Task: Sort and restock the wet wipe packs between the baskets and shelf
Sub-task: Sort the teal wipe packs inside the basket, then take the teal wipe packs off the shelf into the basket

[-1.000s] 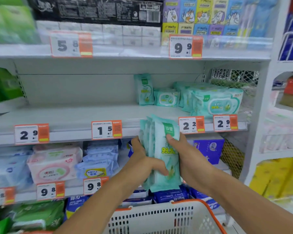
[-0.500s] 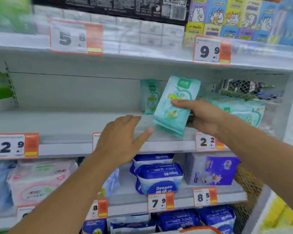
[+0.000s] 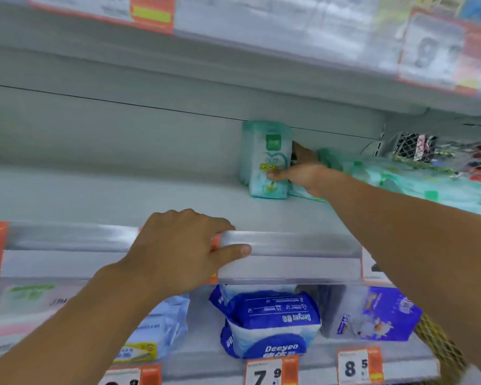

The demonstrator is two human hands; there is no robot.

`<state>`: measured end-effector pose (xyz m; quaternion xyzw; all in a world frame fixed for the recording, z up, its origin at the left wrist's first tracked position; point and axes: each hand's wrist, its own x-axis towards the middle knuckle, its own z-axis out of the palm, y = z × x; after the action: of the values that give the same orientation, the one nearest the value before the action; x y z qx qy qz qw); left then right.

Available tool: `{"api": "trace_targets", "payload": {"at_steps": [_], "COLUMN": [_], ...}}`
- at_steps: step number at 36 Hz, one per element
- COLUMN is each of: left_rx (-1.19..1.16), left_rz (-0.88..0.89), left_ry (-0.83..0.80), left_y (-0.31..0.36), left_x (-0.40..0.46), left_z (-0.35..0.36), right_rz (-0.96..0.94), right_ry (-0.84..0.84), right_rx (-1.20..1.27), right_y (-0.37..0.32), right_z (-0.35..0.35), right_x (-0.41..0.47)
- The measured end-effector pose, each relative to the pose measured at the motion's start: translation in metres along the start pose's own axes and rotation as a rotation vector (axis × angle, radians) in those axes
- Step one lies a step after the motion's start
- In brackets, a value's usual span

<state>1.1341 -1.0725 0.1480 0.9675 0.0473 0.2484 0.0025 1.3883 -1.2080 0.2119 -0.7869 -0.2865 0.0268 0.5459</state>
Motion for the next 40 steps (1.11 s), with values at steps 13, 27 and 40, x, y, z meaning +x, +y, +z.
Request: {"api": "trace_targets", "payload": {"at_steps": [13, 27, 40], "left_rx": [0.014, -0.181, 0.229], "left_rz": [-0.033, 0.338, 0.029], "left_ry": [-0.021, 0.607, -1.586], "left_y": [0.007, 0.044, 0.064], "left_x": [-0.004, -0.043, -0.266], "left_z": [-0.003, 0.013, 0.178], "right_rz": [0.185, -0.414, 0.528], "right_ry": [0.131, 0.680, -0.901], "right_rx": [-0.029, -0.067, -0.569], "right_y": [-0.030, -0.006, 0.263], "right_z": [0.006, 0.010, 0.187], "right_x": [-0.011, -0.171, -0.457]}}
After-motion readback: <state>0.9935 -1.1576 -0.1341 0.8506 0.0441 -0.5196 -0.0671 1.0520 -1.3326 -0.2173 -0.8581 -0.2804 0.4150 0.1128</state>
